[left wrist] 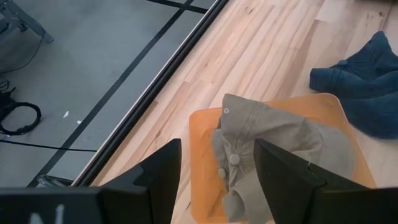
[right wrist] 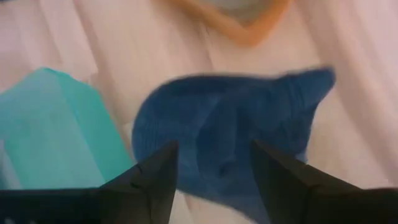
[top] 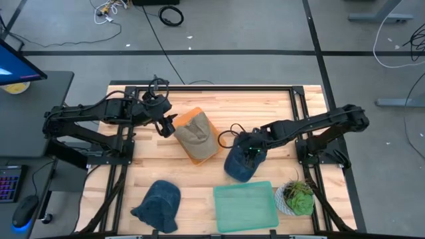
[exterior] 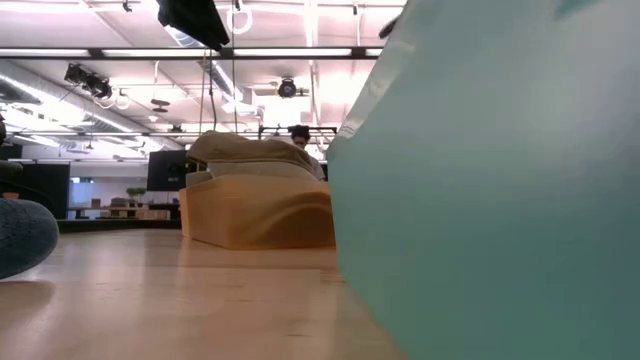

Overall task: Pick & Place hat
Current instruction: Put the right blue cap into the green bin

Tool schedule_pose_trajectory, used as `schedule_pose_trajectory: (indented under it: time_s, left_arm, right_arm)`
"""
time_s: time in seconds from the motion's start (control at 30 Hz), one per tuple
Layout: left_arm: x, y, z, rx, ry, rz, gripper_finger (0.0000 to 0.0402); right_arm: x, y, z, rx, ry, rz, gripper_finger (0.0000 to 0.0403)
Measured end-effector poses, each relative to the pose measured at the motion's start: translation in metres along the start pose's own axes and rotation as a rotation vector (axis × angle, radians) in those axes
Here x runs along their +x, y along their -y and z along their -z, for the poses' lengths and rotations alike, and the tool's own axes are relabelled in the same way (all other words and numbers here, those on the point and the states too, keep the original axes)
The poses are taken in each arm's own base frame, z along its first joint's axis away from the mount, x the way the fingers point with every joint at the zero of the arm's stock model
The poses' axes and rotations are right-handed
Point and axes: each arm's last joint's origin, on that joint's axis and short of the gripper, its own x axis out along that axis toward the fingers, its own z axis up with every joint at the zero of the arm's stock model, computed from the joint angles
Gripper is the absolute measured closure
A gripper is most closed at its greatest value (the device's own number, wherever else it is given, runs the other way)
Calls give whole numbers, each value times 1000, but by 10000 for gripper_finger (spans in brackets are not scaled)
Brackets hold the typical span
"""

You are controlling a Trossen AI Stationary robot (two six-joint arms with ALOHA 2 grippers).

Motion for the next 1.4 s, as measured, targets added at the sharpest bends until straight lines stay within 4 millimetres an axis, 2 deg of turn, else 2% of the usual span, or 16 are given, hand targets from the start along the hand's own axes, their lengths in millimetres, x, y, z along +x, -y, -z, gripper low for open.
schedule_pose_trajectory:
  time_s: [0.23,0.47,0.83,1.0,1.2,1.3,1.4]
  left_arm:
    - [0,0,1,10,-9,7,195]
    - [0,2,1,78,-28,93,195]
    - [0,3,1,84,-31,120,195]
    - [0,3,1,83,-31,119,195]
    - [0,3,1,82,-30,120,195]
    - [0,3,1,82,-30,119,195]
    - [0,3,1,82,-30,119,195]
  right_arm:
    - [22,10,17,107,-59,32,199]
    - [44,10,26,10,7,-40,199]
    - [64,18,40,56,25,-54,205]
    - [66,18,41,54,26,-67,259]
    - [66,17,41,20,10,-94,383]
    - [63,16,40,-25,14,-99,388]
    - [49,10,30,-87,56,-120,392]
